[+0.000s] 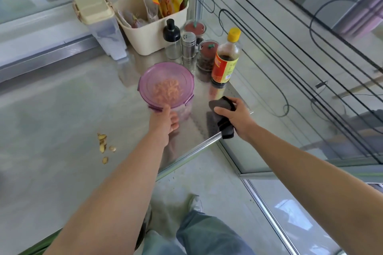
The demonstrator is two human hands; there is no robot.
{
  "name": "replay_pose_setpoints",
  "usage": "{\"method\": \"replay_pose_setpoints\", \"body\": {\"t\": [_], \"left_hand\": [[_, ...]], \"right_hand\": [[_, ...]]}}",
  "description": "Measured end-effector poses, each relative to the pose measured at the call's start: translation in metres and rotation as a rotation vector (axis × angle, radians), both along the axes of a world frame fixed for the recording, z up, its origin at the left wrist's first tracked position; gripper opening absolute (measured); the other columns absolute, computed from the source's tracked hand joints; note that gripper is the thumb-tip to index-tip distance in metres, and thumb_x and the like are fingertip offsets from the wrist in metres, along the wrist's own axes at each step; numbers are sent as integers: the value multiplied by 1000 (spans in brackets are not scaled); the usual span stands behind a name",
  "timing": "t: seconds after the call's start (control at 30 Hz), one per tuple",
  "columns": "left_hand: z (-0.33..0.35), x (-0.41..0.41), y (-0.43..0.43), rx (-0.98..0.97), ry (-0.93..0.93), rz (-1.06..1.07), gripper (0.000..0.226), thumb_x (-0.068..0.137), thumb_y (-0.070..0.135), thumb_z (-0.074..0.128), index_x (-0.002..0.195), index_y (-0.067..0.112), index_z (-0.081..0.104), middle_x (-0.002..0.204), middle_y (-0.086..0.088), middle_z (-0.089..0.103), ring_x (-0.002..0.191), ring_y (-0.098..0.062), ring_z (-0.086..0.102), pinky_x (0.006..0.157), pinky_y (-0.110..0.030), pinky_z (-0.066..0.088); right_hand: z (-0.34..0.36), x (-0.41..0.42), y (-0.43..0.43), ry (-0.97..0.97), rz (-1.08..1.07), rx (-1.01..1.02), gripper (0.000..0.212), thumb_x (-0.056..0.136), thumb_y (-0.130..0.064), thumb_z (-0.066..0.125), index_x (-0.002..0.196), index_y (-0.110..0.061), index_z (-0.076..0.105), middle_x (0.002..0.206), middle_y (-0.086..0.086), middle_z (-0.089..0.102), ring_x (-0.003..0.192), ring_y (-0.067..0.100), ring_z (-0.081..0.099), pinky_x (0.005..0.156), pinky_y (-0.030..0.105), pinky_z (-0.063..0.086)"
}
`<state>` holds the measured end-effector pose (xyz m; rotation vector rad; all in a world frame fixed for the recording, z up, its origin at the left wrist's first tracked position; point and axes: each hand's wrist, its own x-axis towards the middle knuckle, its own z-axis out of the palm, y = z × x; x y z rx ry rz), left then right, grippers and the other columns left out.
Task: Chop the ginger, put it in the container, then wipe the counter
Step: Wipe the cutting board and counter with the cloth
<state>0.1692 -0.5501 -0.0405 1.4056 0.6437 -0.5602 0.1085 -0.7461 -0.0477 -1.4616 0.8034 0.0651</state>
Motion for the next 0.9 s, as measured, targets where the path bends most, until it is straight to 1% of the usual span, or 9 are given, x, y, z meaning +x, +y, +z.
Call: {"method": "replay_pose_setpoints", "body": {"t": [0.17,0.23,0.37,0.43,0.5,0.57,0.7,0.8,0.9], "left_hand": [[-12,13,-5,14,-73,-88,30,100,36,41,127,22,44,110,0,50,103,-19,50,93,-39,44],[-21,11,2,151,-108,-142,29,94,35,45,117,19,52,112,-10,56,103,-25,55,91,-40,45],[-39,-4,29,696,-315,-397,31,96,20,44,117,5,62,120,-16,62,115,-32,54,95,-35,38],[-43,-12,42,925,-434,-471,28,96,18,46,115,8,64,117,-15,63,115,-33,52,96,-34,33],[-49,-20,53,1091,-495,-512,27,95,22,49,114,11,64,123,-14,59,119,-34,46,98,-38,32],[-49,-28,59,1125,-463,-563,31,96,21,47,122,14,61,139,-14,47,128,-34,37,101,-41,34],[-47,-37,72,1121,-481,-720,46,94,13,44,139,21,46,154,-7,28,139,-29,23,107,-40,32],[-47,-36,78,1121,-471,-788,50,94,15,44,143,25,40,157,-5,22,141,-28,19,108,-39,30],[-45,-36,80,1093,-418,-848,56,95,18,46,148,29,30,160,-2,11,145,-26,10,111,-38,27]], "right_hand": [[-11,11,-16,-91,-119,6,57,88,3,56,135,-19,34,128,8,51,112,26,56,92,44,52],[-17,16,-15,-53,-110,-65,55,90,3,48,137,-21,32,130,7,47,113,26,52,94,43,49],[-32,18,-3,250,-22,-820,62,80,5,51,136,-18,36,148,12,26,131,31,27,104,41,34],[-38,17,5,163,-3,-947,58,77,7,50,131,-13,43,144,13,31,126,33,30,100,40,32],[-51,14,14,89,148,-942,43,89,-6,49,132,-4,46,143,17,38,130,37,32,106,37,25],[-66,8,29,64,303,-958,57,94,-27,52,141,1,37,151,17,31,141,35,23,115,37,16],[-75,-4,69,-186,656,-981,60,79,-7,48,138,4,42,147,21,38,135,41,33,112,49,29],[-64,-8,85,-361,884,-766,59,74,-1,37,130,-1,55,136,16,52,124,36,47,110,33,31],[-51,3,75,-405,704,-664,60,72,3,38,128,-8,57,129,9,58,118,28,51,107,24,33]]}}
